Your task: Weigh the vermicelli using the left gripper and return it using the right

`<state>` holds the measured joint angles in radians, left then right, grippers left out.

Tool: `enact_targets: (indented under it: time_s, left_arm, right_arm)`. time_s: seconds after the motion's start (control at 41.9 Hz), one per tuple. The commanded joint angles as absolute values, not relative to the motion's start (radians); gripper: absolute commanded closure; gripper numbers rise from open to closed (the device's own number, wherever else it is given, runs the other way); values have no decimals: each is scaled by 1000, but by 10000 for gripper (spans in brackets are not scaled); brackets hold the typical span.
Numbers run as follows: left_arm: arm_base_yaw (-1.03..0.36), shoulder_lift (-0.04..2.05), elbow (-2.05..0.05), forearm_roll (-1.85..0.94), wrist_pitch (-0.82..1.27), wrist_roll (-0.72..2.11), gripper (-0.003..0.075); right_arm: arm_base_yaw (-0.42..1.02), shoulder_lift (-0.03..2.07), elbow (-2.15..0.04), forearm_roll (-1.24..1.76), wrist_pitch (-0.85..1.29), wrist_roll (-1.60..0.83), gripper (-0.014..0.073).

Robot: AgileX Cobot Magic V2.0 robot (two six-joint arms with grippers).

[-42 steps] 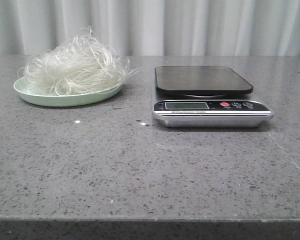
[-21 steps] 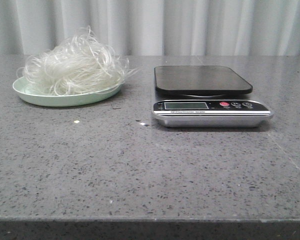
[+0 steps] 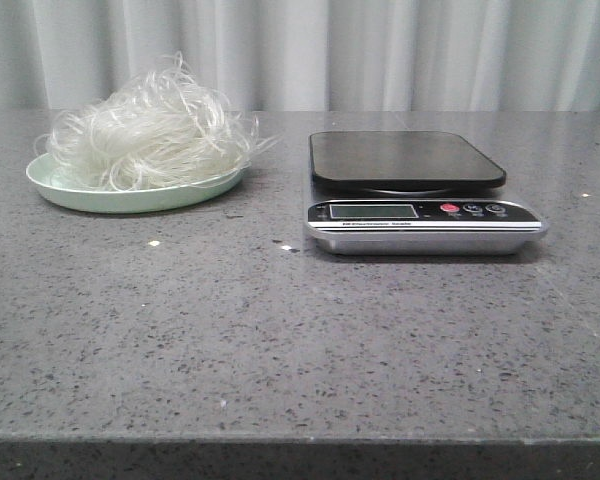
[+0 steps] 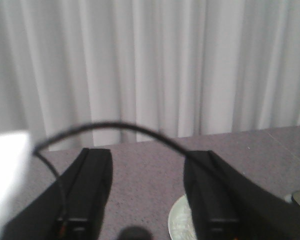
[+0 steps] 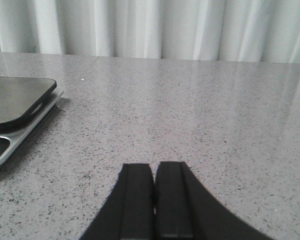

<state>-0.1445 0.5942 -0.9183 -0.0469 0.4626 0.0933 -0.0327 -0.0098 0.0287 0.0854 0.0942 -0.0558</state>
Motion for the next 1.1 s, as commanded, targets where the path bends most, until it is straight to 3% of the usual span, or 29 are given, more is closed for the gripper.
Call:
enact_targets:
  time_s: [0.0, 0.287, 0.502, 1.075]
  left_arm:
    - [-192, 679, -978, -62, 426, 97, 209]
    - [-247, 949, -1158, -207, 669, 191, 195]
    - [-247, 1169, -1303, -384, 805, 376, 67]
    - [-247, 1586, -1358, -396, 755, 443, 65]
  right_arm:
    - [-39, -26, 20, 79, 20, -54, 442]
    - [-39, -26, 20, 79, 20, -54, 442]
    - [-39, -26, 20, 79, 20, -54, 442]
    - [-39, -26, 20, 79, 20, -54, 442]
